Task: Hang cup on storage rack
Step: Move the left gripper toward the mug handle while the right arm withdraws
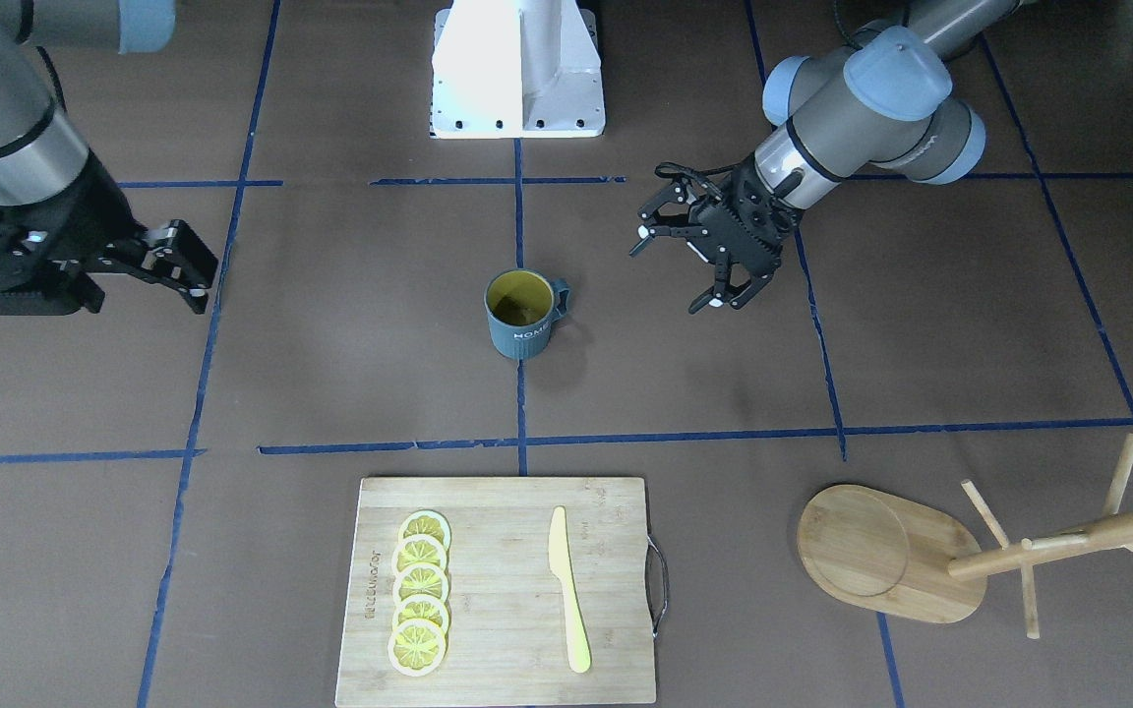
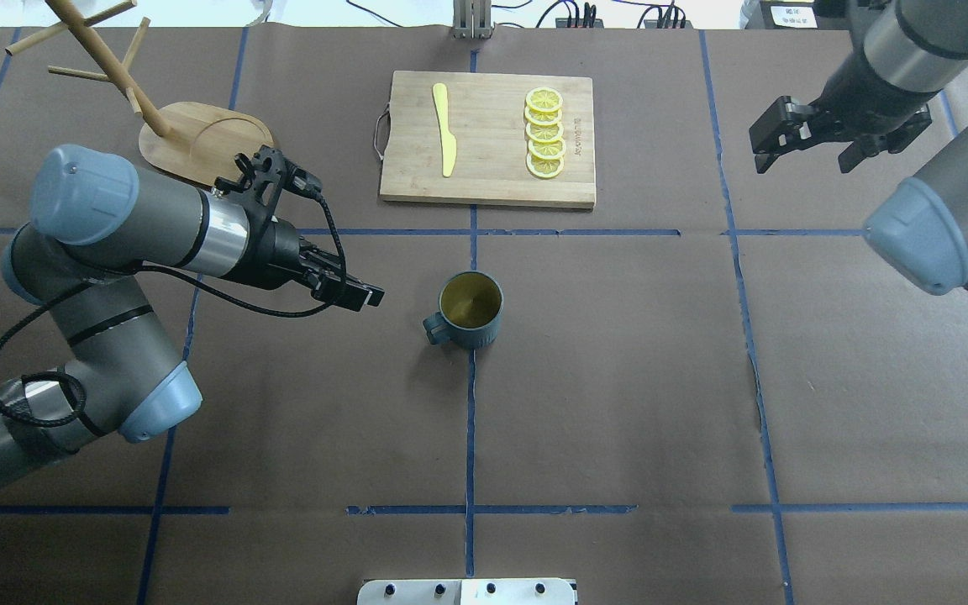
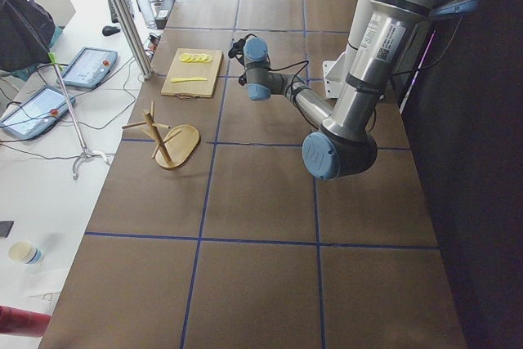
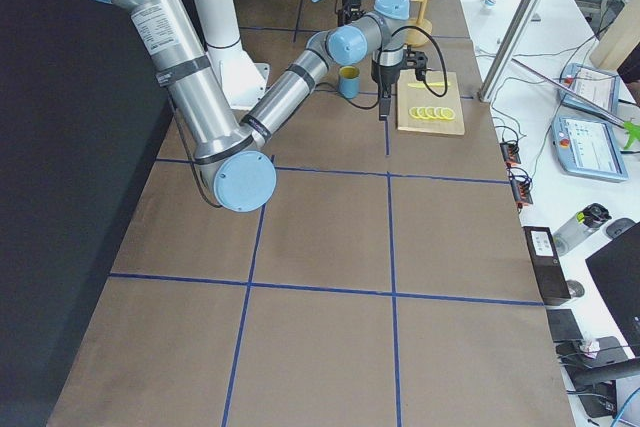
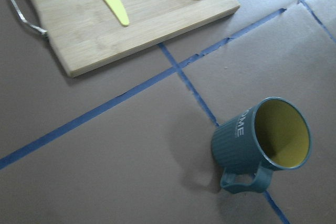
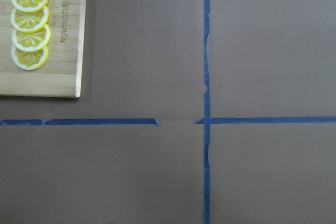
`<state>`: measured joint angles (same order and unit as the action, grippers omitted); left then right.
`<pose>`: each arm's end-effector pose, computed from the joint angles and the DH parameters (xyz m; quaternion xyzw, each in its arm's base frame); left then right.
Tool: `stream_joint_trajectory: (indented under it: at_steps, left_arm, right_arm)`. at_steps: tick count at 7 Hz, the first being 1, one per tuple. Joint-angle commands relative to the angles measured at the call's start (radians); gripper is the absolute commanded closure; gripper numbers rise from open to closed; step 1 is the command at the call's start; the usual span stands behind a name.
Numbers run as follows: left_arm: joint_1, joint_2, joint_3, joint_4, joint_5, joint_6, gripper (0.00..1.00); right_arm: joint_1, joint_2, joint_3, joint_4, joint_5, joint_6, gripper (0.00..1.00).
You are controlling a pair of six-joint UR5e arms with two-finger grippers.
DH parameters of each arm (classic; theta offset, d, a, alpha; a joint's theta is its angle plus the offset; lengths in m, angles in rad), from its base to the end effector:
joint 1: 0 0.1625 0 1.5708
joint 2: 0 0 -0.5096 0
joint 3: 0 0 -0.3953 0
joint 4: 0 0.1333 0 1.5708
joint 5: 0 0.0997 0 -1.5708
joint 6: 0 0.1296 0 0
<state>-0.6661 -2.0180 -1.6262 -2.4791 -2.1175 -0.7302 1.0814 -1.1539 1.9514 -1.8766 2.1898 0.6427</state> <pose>0.5033 -0.4794 0.3508 0.2772 0.5960 0.2383 0.7150 -0.2403 -0.5747 0.3915 0.0372 -0.3737 -0.0032 0.9268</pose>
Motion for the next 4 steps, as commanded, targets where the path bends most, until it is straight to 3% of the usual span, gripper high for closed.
stream_joint_trajectory:
  at_steps: [1, 3, 4]
  left_arm:
    - [0.063, -0.024, 0.051, -0.061, 0.022, 0.146, 0.01]
    - [0.185, -0.024, 0.052, -0.061, 0.250, 0.169, 0.01]
    - [0.195, -0.024, 0.055, -0.058, 0.258, 0.169, 0.01]
  right_arm:
    - [0.092, -0.064, -0.003, -0.001, 0.031, -0.197, 0.00]
    - [0.135, -0.092, -0.009, -0.004, 0.038, -0.291, 0.00]
    - [0.150, -0.105, -0.011, -0.003, 0.047, -0.308, 0.00]
